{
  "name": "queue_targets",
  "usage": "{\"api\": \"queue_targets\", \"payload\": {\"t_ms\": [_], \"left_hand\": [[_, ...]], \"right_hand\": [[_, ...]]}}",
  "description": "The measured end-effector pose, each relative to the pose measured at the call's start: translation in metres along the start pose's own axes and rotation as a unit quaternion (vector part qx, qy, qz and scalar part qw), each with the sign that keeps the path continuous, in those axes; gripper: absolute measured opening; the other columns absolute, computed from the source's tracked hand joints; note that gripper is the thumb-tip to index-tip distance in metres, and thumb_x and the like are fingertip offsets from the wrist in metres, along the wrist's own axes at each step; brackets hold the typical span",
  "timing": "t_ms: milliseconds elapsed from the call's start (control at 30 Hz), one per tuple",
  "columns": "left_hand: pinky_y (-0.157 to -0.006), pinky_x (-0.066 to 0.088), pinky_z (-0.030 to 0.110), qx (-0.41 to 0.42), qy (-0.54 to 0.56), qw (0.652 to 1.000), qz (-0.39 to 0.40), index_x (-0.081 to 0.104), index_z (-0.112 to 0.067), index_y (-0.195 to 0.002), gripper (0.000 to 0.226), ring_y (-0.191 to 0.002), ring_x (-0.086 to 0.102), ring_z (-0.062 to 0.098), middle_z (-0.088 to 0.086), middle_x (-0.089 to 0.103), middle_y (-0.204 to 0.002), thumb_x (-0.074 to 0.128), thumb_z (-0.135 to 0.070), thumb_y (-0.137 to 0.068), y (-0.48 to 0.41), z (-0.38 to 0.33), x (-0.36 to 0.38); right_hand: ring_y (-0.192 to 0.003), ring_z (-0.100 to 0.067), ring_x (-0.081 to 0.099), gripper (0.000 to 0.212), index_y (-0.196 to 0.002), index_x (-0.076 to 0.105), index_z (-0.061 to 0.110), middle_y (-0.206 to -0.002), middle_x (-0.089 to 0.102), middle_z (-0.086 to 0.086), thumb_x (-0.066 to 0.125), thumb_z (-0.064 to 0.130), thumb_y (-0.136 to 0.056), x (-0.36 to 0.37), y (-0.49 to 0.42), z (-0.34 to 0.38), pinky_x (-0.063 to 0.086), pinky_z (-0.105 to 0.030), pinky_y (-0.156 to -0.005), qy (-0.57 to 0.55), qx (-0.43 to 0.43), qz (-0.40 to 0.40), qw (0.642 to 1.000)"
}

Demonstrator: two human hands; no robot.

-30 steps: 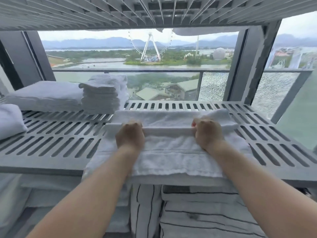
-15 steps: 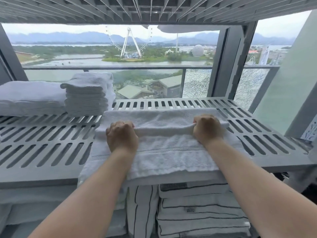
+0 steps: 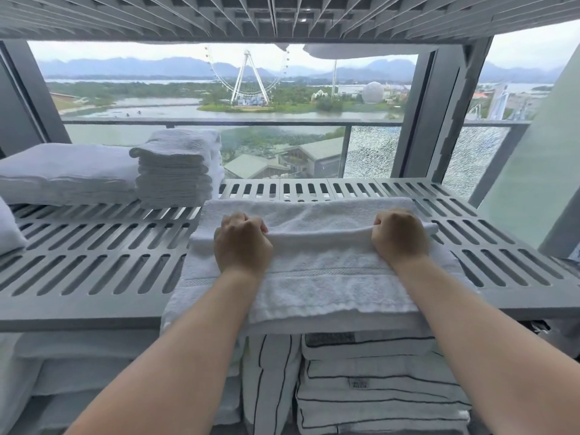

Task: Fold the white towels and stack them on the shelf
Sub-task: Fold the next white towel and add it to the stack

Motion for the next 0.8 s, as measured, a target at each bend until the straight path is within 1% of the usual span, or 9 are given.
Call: {"api": "queue_targets", "payload": {"t_ms": [167,233,333,467,533,567,633,700,800], "left_hand": [[-0.093,0.043,0.038,0.035,0.009,0.997,0.068,0.076,-0.020,-0.098,0.031,-0.107,0.055,0.029,0.005,0.066,-0.103,0.052,-0.003,-0.087,-0.001,-0.004,0.016],[-0.096,0.041,0.037,0.035,0.028,0.994,0.100,0.076,-0.021,-0.103,0.035,-0.111,0.054,0.027,0.003,0.066,-0.107,0.050,-0.003,-0.088,0.000,-0.003,0.019],[-0.105,0.038,0.038,0.058,0.028,0.987,0.150,0.073,-0.023,-0.120,0.039,-0.118,0.049,0.026,0.001,0.063,-0.120,0.049,-0.011,-0.092,0.008,-0.002,0.020],[-0.111,0.037,0.045,0.110,0.015,0.970,0.216,0.062,-0.026,-0.136,0.041,-0.129,0.043,0.027,0.000,0.055,-0.140,0.044,-0.022,-0.100,0.026,-0.008,0.018],[-0.118,0.030,0.044,0.133,0.005,0.961,0.241,0.054,-0.025,-0.144,0.044,-0.140,0.038,0.027,0.001,0.046,-0.153,0.039,-0.025,-0.103,0.032,-0.011,0.017],[-0.122,0.024,0.041,0.143,0.004,0.958,0.249,0.049,-0.024,-0.147,0.045,-0.145,0.033,0.025,0.001,0.040,-0.158,0.037,-0.026,-0.104,0.034,-0.012,0.017],[-0.122,0.015,0.036,0.161,0.005,0.951,0.264,0.043,-0.021,-0.151,0.047,-0.151,0.025,0.021,0.003,0.031,-0.163,0.033,-0.027,-0.106,0.039,-0.014,0.017],[-0.122,0.013,0.035,0.172,0.001,0.946,0.276,0.039,-0.020,-0.154,0.049,-0.152,0.022,0.021,0.005,0.027,-0.164,0.029,-0.030,-0.107,0.043,-0.015,0.019],[-0.122,0.015,0.036,0.181,-0.003,0.940,0.288,0.037,-0.019,-0.155,0.050,-0.152,0.021,0.020,0.004,0.027,-0.164,0.027,-0.030,-0.107,0.048,-0.017,0.018]], "right_hand": [[-0.072,-0.025,0.056,0.021,-0.080,0.071,0.006,-0.075,0.066,-0.012,0.051,0.002,-0.084,0.001,0.001,0.001,0.047,-0.031,-0.068,-0.020,-0.006,0.013,1.000],[-0.074,-0.025,0.055,0.019,-0.079,0.070,0.006,-0.075,0.064,-0.010,0.052,0.004,-0.083,0.002,0.001,0.002,0.043,-0.029,-0.067,-0.019,-0.013,0.027,0.999],[-0.078,-0.025,0.055,0.015,-0.083,0.066,0.010,-0.078,0.060,-0.005,0.052,0.010,-0.085,0.004,0.005,0.007,0.039,-0.029,-0.068,-0.010,-0.028,0.064,0.997],[-0.082,-0.023,0.054,0.014,-0.091,0.060,0.014,-0.083,0.057,-0.003,0.050,0.023,-0.090,0.004,0.019,0.017,0.046,-0.033,-0.073,0.026,-0.026,0.138,0.990],[-0.084,-0.021,0.054,0.016,-0.096,0.060,0.015,-0.087,0.056,-0.002,0.049,0.026,-0.092,0.000,0.029,0.024,0.049,-0.033,-0.076,0.038,-0.022,0.155,0.987],[-0.086,-0.021,0.055,0.016,-0.100,0.061,0.016,-0.090,0.057,-0.002,0.050,0.024,-0.092,-0.004,0.035,0.028,0.051,-0.033,-0.077,0.030,-0.023,0.147,0.988],[-0.088,-0.021,0.057,0.018,-0.107,0.063,0.015,-0.095,0.061,-0.005,0.054,0.020,-0.092,-0.015,0.048,0.037,0.054,-0.033,-0.078,-0.001,-0.043,0.107,0.993],[-0.090,-0.021,0.059,0.019,-0.108,0.066,0.013,-0.096,0.064,-0.007,0.057,0.019,-0.093,-0.027,0.064,0.044,0.054,-0.031,-0.079,-0.022,-0.069,0.069,0.995],[-0.094,-0.024,0.061,0.016,-0.100,0.071,0.012,-0.097,0.067,-0.009,0.058,0.020,-0.094,-0.038,0.081,0.050,0.053,-0.036,-0.085,-0.024,-0.094,0.058,0.994]]}}
Point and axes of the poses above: each hand's wrist, its own y-axis away from the middle knuckle, its own x-axis out of the palm, z = x × y, the point moved 9 cm from there along -y, towards the middle knuckle
